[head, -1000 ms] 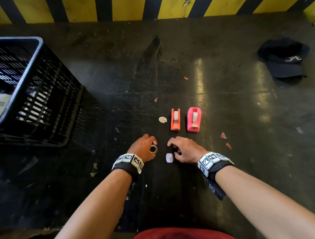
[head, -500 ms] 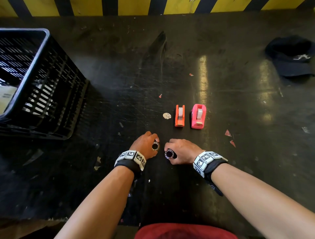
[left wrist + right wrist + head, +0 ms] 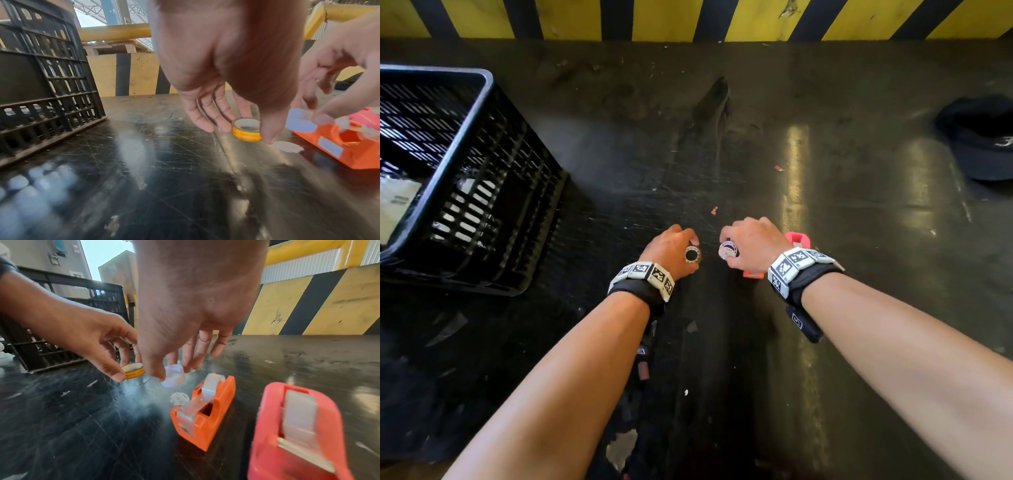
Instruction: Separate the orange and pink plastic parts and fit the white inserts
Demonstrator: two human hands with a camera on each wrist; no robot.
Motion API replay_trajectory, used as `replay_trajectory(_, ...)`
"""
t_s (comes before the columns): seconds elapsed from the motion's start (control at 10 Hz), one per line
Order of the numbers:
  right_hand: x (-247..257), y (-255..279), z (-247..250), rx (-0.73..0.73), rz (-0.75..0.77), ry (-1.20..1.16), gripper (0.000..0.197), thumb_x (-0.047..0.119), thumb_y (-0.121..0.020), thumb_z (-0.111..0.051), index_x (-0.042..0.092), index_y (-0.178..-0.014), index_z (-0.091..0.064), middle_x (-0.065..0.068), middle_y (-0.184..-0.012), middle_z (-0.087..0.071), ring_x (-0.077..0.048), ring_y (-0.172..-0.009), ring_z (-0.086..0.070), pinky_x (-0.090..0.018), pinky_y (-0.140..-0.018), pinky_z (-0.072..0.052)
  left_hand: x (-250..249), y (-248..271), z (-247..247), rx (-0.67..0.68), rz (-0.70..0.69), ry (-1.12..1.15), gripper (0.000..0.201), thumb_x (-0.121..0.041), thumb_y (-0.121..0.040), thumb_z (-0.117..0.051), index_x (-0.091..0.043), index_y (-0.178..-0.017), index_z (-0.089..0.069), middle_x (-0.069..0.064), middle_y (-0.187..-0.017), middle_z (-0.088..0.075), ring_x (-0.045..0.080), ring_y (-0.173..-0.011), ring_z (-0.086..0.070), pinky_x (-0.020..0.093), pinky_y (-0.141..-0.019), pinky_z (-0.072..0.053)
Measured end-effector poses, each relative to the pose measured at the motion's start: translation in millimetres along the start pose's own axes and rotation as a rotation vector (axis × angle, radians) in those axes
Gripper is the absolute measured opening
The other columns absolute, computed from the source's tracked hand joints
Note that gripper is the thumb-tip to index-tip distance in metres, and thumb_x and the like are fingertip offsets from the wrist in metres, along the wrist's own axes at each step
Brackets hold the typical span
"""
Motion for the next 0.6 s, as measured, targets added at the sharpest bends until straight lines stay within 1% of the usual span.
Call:
replay_trajectory(0.1,1.7,-16.9,-11.8,0.059,0.002,0.038,0.037,0.045,-0.087,-0.068,0.027,-0.120,-0.065,0.002,-0.113,-0.071,-0.024,-0.106,-0.063,-0.044,-0.091,-0.043,5.0,-14.4,-2.9,0.017,0.021,0.008,0.050,-0.028,-0.081,-0.082,-0.025,-0.126,-0.061,0.006,-0.125,-0.058,0.029,-0.112,-0.063,0.045,-0.097,-0.055)
replay_trajectory(0.2,4.6,-26.8,-23.8,0.090,0.013,0.055,0.038,0.045,-0.088,-0.066,0.027,-0.122,-0.065,0.002,-0.114,-0.071,-0.024,-0.108,-0.063,-0.044,-0.091,-0.040,10.6,-24.0,-9.3,0.031,0.045,-0.001,0.050,-0.030,-0.081,-0.082,-0.024,-0.126,-0.062,0.006,-0.126,-0.058,0.031,-0.113,-0.063,0.046,-0.096,-0.055)
replay_trajectory(0.3,4.9,-31.5,-30.6,0.089,0.022,0.069,0.039,0.046,-0.089,-0.063,0.028,-0.124,-0.065,0.002,-0.113,-0.071,-0.024,-0.108,-0.062,-0.043,-0.089,-0.038,13.9,-30.9,-15.5,0.046,0.055,-0.045,0.051,-0.034,-0.082,-0.082,-0.025,-0.128,-0.060,0.006,-0.128,-0.058,0.031,-0.114,-0.064,0.048,-0.097,-0.055)
replay_trajectory(0.5,5.8,-29.2,-26.4,0.068,0.023,0.017,0.047,0.047,-0.087,-0.067,0.027,-0.129,-0.063,0.001,-0.117,-0.069,-0.024,-0.108,-0.061,-0.044,-0.093,-0.041,14.3,-34.2,-20.3,0.042,0.077,-0.067,0.061,-0.040,-0.083,-0.081,-0.027,-0.135,-0.052,0.005,-0.133,-0.058,0.028,-0.121,-0.061,0.051,-0.102,-0.052)
replay_trajectory(0.6,4.6,-25.6,-22.5,0.063,-0.001,-0.004,0.046,0.046,-0.089,-0.067,0.026,-0.129,-0.063,0.001,-0.118,-0.069,-0.023,-0.108,-0.061,-0.044,-0.094,-0.042,18.6,-33.3,-19.8,0.045,0.106,-0.063,0.064,-0.042,-0.082,-0.081,-0.028,-0.136,-0.051,0.004,-0.133,-0.058,0.026,-0.122,-0.061,0.052,-0.103,-0.052)
Point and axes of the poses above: each hand's wrist, its own y-axis away from the middle knuckle, its own z-axis out of the back of the hand, x = y × z, the point moved 5 cm from there along -y, towards the middle knuckle
